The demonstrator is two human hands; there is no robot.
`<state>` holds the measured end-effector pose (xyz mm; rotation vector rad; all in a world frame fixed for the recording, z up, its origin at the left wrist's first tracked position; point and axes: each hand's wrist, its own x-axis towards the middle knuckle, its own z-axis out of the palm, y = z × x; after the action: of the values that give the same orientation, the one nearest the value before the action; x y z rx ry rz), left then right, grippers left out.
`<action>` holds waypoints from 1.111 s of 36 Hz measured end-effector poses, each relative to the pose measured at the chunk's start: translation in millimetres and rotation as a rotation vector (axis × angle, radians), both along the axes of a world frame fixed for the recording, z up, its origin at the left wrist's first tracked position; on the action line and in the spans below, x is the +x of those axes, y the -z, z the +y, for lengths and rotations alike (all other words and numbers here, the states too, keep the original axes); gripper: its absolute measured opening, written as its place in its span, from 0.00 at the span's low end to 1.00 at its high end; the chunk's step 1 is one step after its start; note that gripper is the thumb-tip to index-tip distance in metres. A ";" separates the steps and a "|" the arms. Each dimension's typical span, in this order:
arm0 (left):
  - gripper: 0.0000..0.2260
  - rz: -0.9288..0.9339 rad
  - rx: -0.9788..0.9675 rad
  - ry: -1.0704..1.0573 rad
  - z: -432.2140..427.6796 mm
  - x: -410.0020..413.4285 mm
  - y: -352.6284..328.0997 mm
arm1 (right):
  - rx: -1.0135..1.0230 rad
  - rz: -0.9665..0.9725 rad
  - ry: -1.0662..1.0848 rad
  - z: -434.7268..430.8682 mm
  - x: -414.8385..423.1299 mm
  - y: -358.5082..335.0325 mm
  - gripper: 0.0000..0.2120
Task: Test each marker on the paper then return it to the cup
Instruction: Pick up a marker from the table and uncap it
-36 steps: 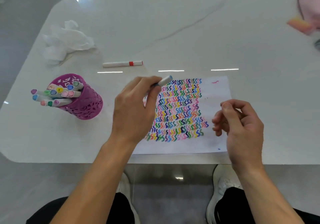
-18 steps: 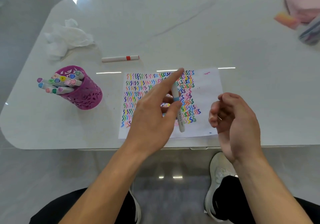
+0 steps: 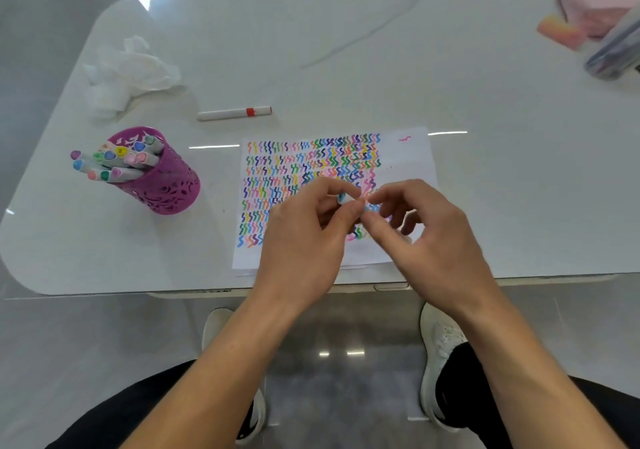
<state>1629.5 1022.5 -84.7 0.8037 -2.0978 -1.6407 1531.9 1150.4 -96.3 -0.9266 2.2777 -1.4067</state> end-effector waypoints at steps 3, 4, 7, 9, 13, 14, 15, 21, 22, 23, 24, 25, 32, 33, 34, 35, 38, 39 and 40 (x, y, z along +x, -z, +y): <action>0.03 -0.011 0.086 -0.016 1.9 0.6 3.3 | 0.053 0.111 -0.057 1.5 -2.9 3.8 0.05; 0.03 -0.013 0.112 -0.019 2.5 0.8 4.1 | 0.067 0.136 -0.073 1.9 -4.5 5.2 0.05; 0.03 -0.016 0.199 -0.025 4.1 -0.5 3.1 | 0.088 0.208 -0.096 3.7 -9.9 8.9 0.05; 0.03 -0.031 0.220 -0.014 4.2 -3.2 1.8 | 0.109 0.207 -0.112 5.0 -12.8 9.9 0.05; 0.03 -0.074 0.183 0.026 1.4 -9.8 2.5 | 0.151 0.181 -0.133 6.3 -15.5 11.1 0.04; 0.03 -0.090 0.156 0.035 0.5 -11.2 3.4 | 0.164 0.173 -0.141 5.9 -15.6 11.3 0.05; 0.03 -0.109 0.120 0.043 -0.3 -12.8 4.6 | 0.178 0.162 -0.150 5.5 -15.8 11.9 0.05; 0.02 -0.194 -0.007 0.089 -0.6 -19.7 9.8 | 0.237 0.129 -0.183 4.3 -19.4 16.3 0.05; 0.03 -0.201 -0.017 0.099 -0.3 -20.9 9.9 | 0.246 0.128 -0.185 4.6 -20.4 17.0 0.06; 0.03 -0.206 -0.027 0.108 -0.4 -22.0 10.2 | 0.256 0.127 -0.188 4.9 -21.7 17.2 0.06; 0.04 -0.210 -0.034 0.115 -0.3 -23.0 10.1 | 0.268 0.126 -0.191 5.2 -23.1 17.2 0.07; 0.05 -0.217 -0.046 0.121 -0.5 -24.1 10.1 | 0.279 0.128 -0.194 5.5 -24.8 17.1 0.07; 0.07 -0.232 -0.060 0.109 -2.9 -29.0 11.6 | 0.332 0.204 -0.180 3.1 -32.9 17.5 0.10; 0.07 -0.224 -0.060 0.097 -3.3 -28.9 11.9 | 0.337 0.223 -0.168 2.8 -32.7 17.5 0.13; 0.07 -0.213 -0.058 0.088 -3.6 -28.7 11.8 | 0.344 0.238 -0.157 2.6 -32.2 17.5 0.16; 0.07 -0.203 -0.055 0.083 -3.8 -28.2 11.7 | 0.345 0.251 -0.148 2.6 -31.4 18.0 0.18; 0.07 -0.185 -0.040 0.083 -4.6 -26.8 12.4 | 0.337 0.313 -0.130 3.0 -27.0 22.4 0.19; 0.07 -0.183 -0.036 0.084 -5.1 -26.2 12.9 | 0.339 0.345 -0.121 2.8 -25.4 23.1 0.19; 0.08 -0.180 -0.031 0.087 -5.5 -25.7 13.1 | 0.341 0.374 -0.110 2.5 -24.1 23.3 0.19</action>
<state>1603.9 1017.0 -97.8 0.8918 -2.3058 -1.6287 1507.9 1152.9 -119.6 -1.2549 2.5729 -0.8130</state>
